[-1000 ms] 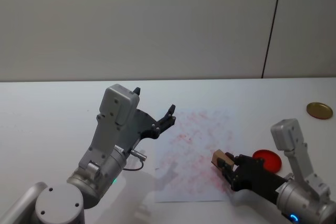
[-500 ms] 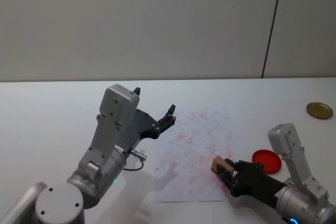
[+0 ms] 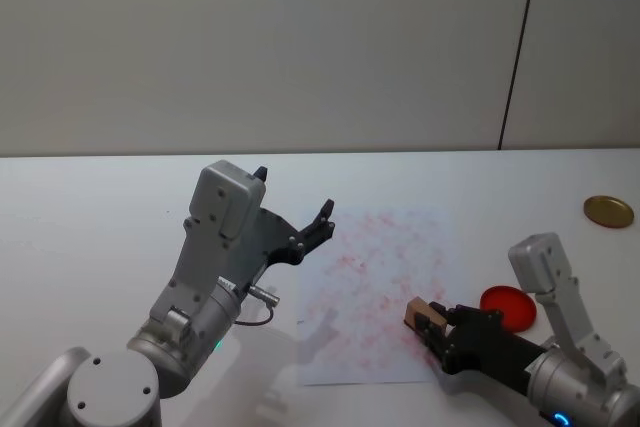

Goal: Use the one hand to pick up the stamp and affix it onto the A4 paper.

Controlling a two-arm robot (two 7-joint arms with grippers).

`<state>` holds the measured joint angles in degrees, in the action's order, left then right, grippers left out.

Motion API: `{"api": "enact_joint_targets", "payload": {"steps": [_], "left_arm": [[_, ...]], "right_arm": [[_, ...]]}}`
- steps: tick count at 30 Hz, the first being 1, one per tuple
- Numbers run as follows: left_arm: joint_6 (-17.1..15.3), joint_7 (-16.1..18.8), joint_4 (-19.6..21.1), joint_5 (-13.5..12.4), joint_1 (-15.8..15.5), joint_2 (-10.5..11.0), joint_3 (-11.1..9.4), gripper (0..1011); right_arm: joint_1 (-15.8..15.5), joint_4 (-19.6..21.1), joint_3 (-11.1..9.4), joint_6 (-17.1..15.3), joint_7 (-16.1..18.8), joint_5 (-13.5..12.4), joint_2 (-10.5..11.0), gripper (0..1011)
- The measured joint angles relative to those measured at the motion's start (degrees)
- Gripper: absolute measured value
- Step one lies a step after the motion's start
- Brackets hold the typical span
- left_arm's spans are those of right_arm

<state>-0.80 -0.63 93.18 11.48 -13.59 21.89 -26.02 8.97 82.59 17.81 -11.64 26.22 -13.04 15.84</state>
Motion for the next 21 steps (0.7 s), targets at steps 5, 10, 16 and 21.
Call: {"api": "enact_joint_targets", "payload": {"steps": [5, 10, 16, 21], "left_arm": [[0.0, 0.0, 0.0, 0.0, 0.0, 0.0, 0.0, 993], [0.0, 0.0, 0.0, 0.0, 0.0, 0.0, 0.0, 993], [0.0, 0.0, 0.0, 0.0, 0.0, 0.0, 0.0, 993], [0.0, 0.0, 0.0, 0.0, 0.0, 0.0, 0.0, 993]], "right_arm": [[0.1, 0.0, 0.0, -0.1, 0.0, 0.0, 0.1, 220], [0.0, 0.2, -0.1, -0.2, -0.1, -0.6, 0.2, 220], [0.0, 1.5, -0.6, 0.3, -0.7, -2.3, 0.4, 220], [0.0, 2.9, -1.3, 1.0, -1.8, -3.7, 0.7, 220]]}}
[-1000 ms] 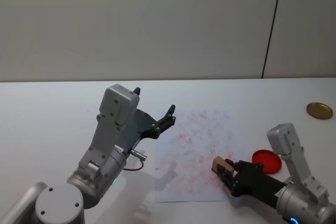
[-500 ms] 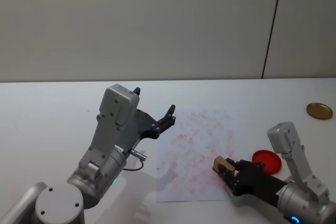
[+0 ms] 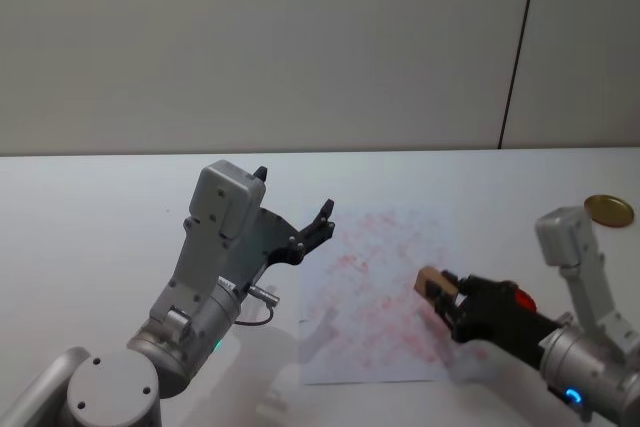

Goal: Use the one hand to pick up the stamp and affix it onto the A4 paper.

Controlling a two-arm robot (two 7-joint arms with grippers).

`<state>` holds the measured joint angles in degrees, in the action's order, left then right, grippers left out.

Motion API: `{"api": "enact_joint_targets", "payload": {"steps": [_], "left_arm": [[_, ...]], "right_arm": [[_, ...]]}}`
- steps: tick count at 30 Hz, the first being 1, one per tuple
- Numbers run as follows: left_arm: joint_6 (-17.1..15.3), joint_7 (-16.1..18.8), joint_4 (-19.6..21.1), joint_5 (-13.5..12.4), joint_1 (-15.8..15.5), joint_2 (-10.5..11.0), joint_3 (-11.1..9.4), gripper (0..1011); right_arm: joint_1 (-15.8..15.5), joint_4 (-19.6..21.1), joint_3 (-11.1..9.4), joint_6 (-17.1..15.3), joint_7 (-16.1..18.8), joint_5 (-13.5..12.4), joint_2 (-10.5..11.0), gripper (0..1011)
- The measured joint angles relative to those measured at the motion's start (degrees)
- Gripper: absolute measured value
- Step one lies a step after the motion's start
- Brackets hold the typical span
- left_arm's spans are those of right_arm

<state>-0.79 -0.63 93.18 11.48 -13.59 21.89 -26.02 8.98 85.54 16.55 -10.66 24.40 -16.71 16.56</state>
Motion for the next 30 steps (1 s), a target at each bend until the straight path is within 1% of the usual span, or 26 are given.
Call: {"api": "enact_joint_targets", "payload": {"steps": [5, 8, 17, 30], "left_arm": [[0.0, 0.0, 0.0, 0.0, 0.0, 0.0, 0.0, 993], [0.0, 0.0, 0.0, 0.0, 0.0, 0.0, 0.0, 993], [0.0, 0.0, 0.0, 0.0, 0.0, 0.0, 0.0, 993], [0.0, 0.0, 0.0, 0.0, 0.0, 0.0, 0.0, 993]], "right_arm": [[0.2, 1.1, -0.9, 0.7, -1.5, -1.0, 0.6, 220], [0.3, 1.4, -1.4, 0.9, -2.2, -1.1, 1.0, 220], [0.4, 1.3, -2.6, 1.2, -3.4, -0.7, 2.3, 220], [-0.9, 0.1, -3.7, 1.1, -4.1, -0.2, 4.1, 220]]}}
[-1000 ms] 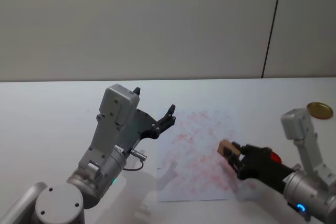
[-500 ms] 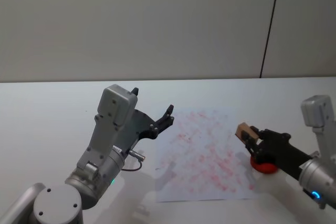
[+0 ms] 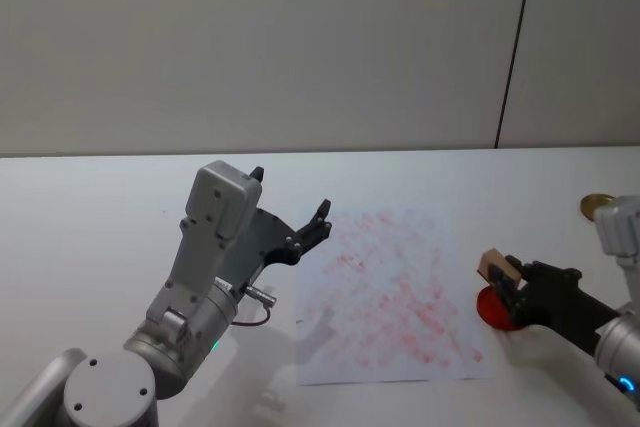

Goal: Use the one hand to pick up the stamp and affix it onto the A4 paper.

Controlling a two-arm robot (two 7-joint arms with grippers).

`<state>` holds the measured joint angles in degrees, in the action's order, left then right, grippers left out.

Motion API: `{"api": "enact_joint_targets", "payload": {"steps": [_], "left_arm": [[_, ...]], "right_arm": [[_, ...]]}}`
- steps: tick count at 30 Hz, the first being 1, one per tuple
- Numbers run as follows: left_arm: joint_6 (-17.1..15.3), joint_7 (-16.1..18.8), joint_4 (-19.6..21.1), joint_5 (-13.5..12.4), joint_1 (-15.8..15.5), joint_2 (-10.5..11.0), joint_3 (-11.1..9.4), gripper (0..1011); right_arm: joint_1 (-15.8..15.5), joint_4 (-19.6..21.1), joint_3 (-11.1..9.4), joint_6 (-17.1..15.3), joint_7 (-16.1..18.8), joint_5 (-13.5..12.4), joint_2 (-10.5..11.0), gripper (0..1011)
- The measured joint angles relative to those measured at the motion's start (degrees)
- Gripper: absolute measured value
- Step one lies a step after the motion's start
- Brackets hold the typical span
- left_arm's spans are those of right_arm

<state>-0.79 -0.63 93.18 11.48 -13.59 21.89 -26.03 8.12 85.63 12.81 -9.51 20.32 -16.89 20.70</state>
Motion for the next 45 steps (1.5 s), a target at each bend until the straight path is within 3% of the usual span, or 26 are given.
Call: {"api": "enact_joint_targets", "payload": {"steps": [26, 33, 37, 45], "left_arm": [[0.0, 0.0, 0.0, 0.0, 0.0, 0.0, 0.0, 993], [0.0, 0.0, 0.0, 0.0, 0.0, 0.0, 0.0, 993], [0.0, 0.0, 0.0, 0.0, 0.0, 0.0, 0.0, 993], [0.0, 0.0, 0.0, 0.0, 0.0, 0.0, 0.0, 993]], "right_arm": [[-0.8, -1.2, -0.4, -0.5, 0.0, 0.1, 1.0, 222], [-0.7, -1.4, -0.4, -0.8, 0.2, 0.2, 1.0, 406], [-0.7, -1.5, -0.4, -0.8, 0.2, 0.2, 1.0, 580], [-0.7, -0.7, -0.5, 0.6, 0.0, 0.1, 1.1, 818]]}}
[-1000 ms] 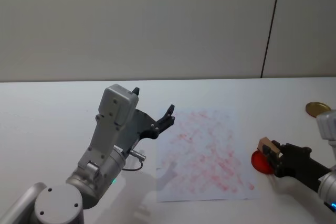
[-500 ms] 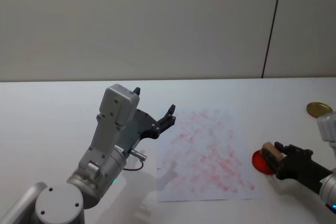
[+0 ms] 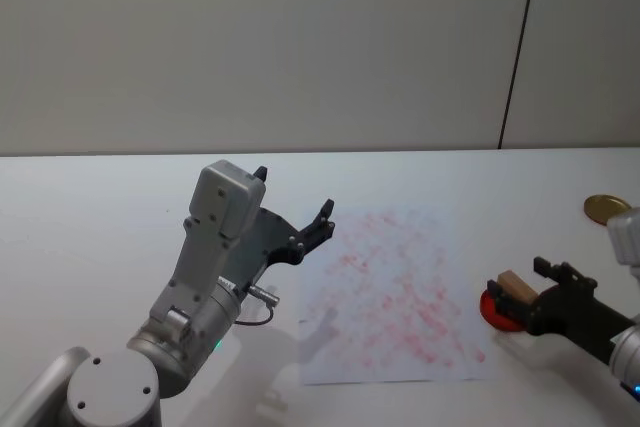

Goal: Use the one hand to pick up the stamp and affix it onto the A4 paper.

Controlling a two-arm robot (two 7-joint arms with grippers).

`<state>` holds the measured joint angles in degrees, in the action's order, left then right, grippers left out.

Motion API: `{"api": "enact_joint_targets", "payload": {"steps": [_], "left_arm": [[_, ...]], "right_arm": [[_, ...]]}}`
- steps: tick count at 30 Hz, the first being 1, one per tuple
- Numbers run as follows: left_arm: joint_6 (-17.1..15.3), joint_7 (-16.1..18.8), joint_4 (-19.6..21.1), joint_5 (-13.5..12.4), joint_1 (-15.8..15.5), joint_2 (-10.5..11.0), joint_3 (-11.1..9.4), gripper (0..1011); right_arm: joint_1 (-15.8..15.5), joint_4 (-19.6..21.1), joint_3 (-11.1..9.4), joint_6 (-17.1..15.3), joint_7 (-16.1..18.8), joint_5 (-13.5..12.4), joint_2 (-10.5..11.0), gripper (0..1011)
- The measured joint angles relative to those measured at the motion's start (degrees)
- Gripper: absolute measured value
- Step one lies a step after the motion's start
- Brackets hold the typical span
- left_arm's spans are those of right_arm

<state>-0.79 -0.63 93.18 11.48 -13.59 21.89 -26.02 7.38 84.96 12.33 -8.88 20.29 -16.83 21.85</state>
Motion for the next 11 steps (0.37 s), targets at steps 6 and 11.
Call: {"api": "enact_joint_targets", "payload": {"steps": [6, 11], "left_arm": [[0.0, 0.0, 0.0, 0.0, 0.0, 0.0, 0.0, 993], [0.0, 0.0, 0.0, 0.0, 0.0, 0.0, 0.0, 993]], "right_arm": [[-0.2, 1.4, -0.1, 1.8, -0.7, 0.2, 0.1, 982], [-0.3, 3.1, -0.2, 3.0, -1.4, 0.7, 0.1, 1001]]}}
